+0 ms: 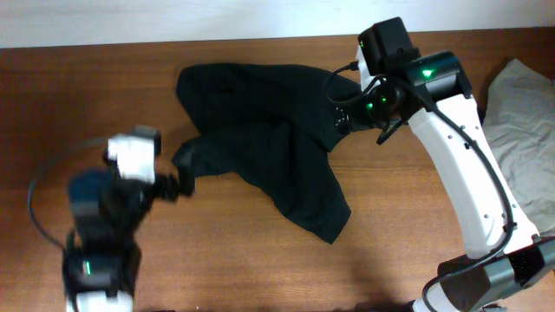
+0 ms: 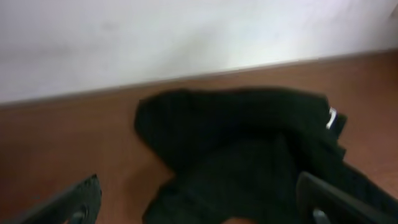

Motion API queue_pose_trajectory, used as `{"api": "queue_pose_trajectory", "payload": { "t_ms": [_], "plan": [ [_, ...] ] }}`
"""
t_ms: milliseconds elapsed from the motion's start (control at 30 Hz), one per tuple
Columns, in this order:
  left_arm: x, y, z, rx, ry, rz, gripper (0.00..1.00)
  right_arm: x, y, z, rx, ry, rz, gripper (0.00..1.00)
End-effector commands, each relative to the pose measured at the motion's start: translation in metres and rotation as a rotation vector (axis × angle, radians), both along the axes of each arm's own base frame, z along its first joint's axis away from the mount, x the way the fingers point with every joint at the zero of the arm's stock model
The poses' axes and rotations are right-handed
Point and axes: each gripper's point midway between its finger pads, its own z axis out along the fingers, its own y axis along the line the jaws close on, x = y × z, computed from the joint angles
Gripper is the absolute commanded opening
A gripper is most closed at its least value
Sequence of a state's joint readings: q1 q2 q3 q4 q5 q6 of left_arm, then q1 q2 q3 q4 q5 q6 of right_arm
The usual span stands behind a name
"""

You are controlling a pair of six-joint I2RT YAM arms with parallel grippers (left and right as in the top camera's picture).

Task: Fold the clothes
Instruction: 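Grasp the left side of the shorts with the left gripper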

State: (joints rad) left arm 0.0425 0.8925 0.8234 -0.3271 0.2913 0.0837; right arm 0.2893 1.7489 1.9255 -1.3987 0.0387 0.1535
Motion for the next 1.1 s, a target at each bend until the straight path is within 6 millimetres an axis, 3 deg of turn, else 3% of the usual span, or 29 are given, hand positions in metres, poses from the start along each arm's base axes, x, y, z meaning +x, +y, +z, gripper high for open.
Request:
{"api": "queue_pose_trajectory", "payload": {
  "t_ms": [0,100,200,233,300,433,600,700,933,967,1067],
  "plan": [
    [0.04,-0.009,0.014,-0.027,0.049,-0.067,0.99,-0.009,-0.005,0.01,0.007,-0.011,0.0,0.99],
    [0.061,-0.028,0.005,-0.087,0.085,-0.185,0.99,-0.005,-0.003,0.011,0.02,-0.026,-0.002,0.99],
    [0.066,-0.038,0.001,-0.115,0.087,-0.244,0.99,-0.005,0.006,0.015,0.073,-0.035,0.01,0.99],
    [0.071,-0.027,-0.002,-0.086,0.087,-0.182,1.0,0.005,0.004,0.018,0.059,-0.077,0.004,0.99],
    [0.084,0.013,-0.011,-0.033,0.111,0.066,0.99,0.017,0.015,0.024,0.112,-0.126,0.022,0.99],
    [0.092,0.015,-0.007,-0.032,0.088,0.07,0.99,0.037,0.026,0.033,0.154,-0.206,0.048,0.99],
    [0.104,0.005,-0.047,-0.018,0.176,0.001,0.99,0.059,0.032,0.026,0.135,-0.25,0.112,1.0],
    [0.11,-0.001,-0.072,-0.04,0.239,-0.032,0.99,0.075,0.032,0.001,0.123,-0.21,0.107,0.96],
    [0.092,-0.009,-0.15,-0.044,0.494,-0.097,0.99,0.096,0.028,-0.107,0.229,0.068,-0.042,0.75],
    [0.089,-0.009,-0.159,-0.028,0.524,-0.112,0.94,0.097,0.028,-0.126,0.266,0.123,-0.057,0.72],
    [0.08,-0.002,-0.182,0.008,0.609,-0.088,0.85,0.097,0.025,-0.158,0.33,0.214,-0.08,0.69]
  ]
}}
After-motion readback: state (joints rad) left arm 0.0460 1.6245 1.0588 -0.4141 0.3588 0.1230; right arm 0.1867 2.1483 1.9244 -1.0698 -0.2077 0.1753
